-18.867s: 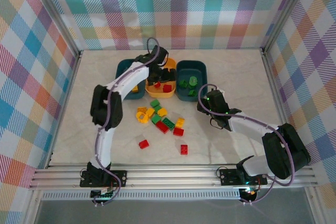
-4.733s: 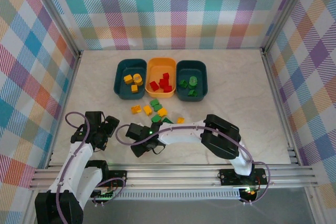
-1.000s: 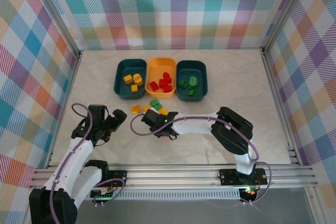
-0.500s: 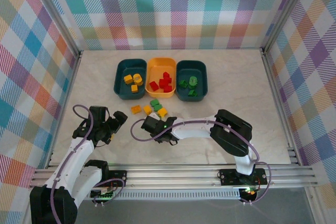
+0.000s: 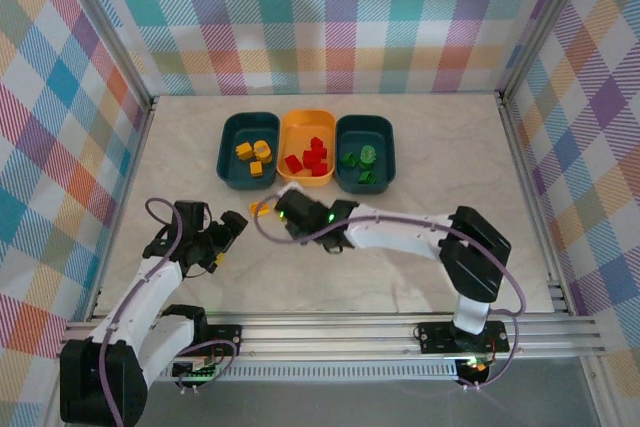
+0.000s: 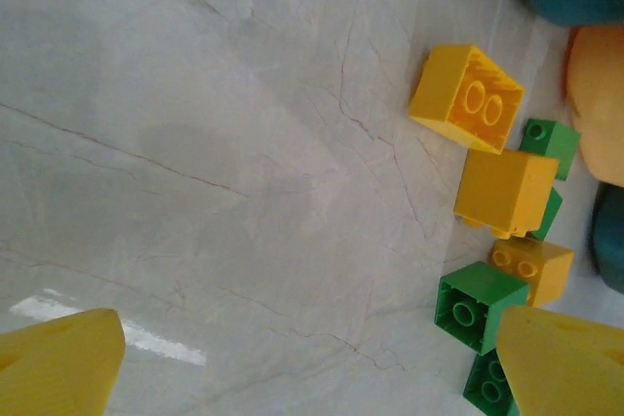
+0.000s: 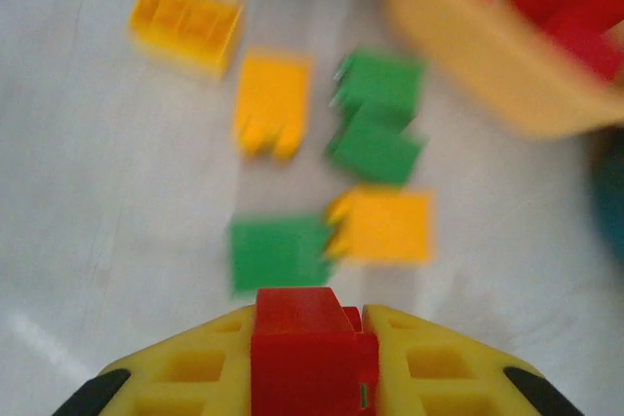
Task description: Sort the legos into containers by color
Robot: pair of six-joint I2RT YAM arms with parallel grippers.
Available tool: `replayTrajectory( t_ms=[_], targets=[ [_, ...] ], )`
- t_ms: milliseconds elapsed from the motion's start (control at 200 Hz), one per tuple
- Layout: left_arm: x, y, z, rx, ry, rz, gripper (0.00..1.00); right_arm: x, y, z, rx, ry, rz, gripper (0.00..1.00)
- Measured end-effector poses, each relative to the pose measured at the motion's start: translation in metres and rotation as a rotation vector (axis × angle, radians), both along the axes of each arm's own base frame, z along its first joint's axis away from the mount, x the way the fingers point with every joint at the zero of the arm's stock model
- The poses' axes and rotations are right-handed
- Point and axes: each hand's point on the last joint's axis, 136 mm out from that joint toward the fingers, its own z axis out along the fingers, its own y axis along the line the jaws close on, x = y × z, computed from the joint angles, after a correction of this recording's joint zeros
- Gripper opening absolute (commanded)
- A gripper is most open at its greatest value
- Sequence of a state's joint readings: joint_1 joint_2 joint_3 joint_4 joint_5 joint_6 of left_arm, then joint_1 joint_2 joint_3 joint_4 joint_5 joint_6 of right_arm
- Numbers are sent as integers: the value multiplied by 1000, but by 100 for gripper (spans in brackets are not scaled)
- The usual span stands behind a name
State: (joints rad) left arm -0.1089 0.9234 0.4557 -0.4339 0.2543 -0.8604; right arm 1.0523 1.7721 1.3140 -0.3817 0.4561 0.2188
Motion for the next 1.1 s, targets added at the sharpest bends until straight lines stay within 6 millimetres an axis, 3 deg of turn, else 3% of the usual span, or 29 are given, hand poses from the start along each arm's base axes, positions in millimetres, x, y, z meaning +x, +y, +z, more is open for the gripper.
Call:
replayTrajectory(
  t_ms=[110,210,315,440,540,625,720,830,980,1100],
  targets=[
    [-3,-22,-7,-11,27,-90,95,68,-16,38,102,-64,-119,20],
    [-9,-46,-13,5,72,-210,94,124,-25,50,152,-87,-202,20],
    [-7,-66,-9,25,79,-306,93,171,-24,37,167,-76,-247,20],
    [-4,-74,-5,35,65,-346,93,198,-13,4,154,-21,-245,22],
    [-2,-74,-3,43,58,-350,94,206,-6,-16,137,28,-231,23],
    [-2,-74,-3,49,59,-359,94,212,1,-22,136,51,-218,27],
    [-3,-74,-5,53,68,-363,95,212,4,-24,126,65,-202,47],
    [-5,-73,-7,58,82,-365,95,209,4,-23,126,70,-191,53],
    [-4,-71,-7,80,78,-371,96,181,-17,-16,102,81,-192,55],
    [0,-70,-4,96,66,-374,96,147,-31,17,120,23,-181,48]
  ],
)
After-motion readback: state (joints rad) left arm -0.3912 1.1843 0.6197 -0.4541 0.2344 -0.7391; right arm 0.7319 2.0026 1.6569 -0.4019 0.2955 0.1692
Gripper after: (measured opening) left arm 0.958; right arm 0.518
